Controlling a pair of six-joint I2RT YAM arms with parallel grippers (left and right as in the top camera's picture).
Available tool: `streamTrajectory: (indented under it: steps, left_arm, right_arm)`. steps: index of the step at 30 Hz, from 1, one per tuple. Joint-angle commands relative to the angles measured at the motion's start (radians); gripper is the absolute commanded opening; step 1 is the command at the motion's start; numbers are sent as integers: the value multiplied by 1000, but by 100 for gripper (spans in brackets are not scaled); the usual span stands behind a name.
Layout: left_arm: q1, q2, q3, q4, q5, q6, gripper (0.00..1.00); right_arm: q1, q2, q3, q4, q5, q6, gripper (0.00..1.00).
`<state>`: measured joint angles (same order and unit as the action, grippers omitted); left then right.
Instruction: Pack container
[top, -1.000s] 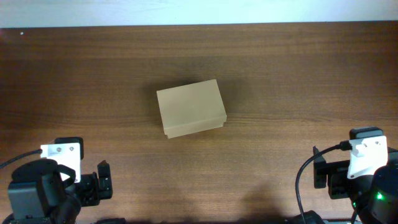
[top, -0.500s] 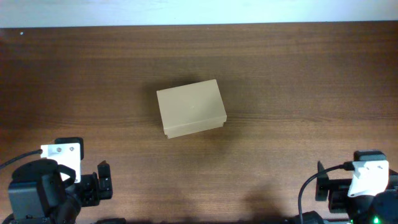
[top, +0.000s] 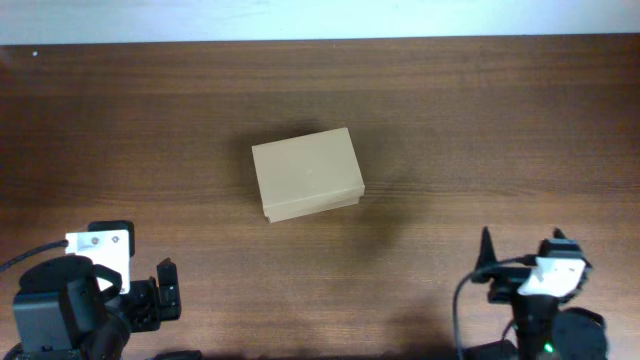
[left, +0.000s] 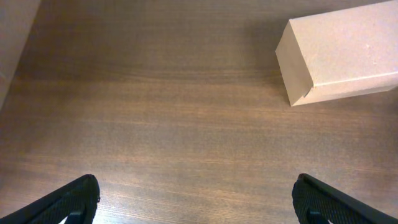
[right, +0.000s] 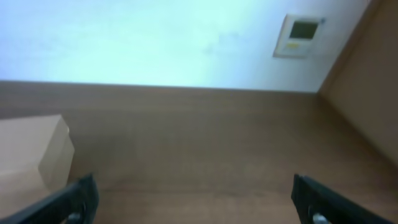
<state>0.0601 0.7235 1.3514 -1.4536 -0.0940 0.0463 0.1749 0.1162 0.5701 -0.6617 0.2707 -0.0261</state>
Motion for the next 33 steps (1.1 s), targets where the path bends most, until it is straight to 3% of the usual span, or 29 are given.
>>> streamTrajectory:
  steps: [1, 16, 33]
  left_arm:
    - [-1, -4, -8, 1, 3, -5, 100]
    - [-1, -4, -8, 1, 3, -5, 100]
    - [-1, -4, -8, 1, 3, -5, 100]
  right_arm:
    - [-63, -13, -105, 65, -100, 10, 99]
    - [-105, -114, -360, 159, -140, 9, 99]
    - [-106, -114, -435, 181, -129, 9, 99]
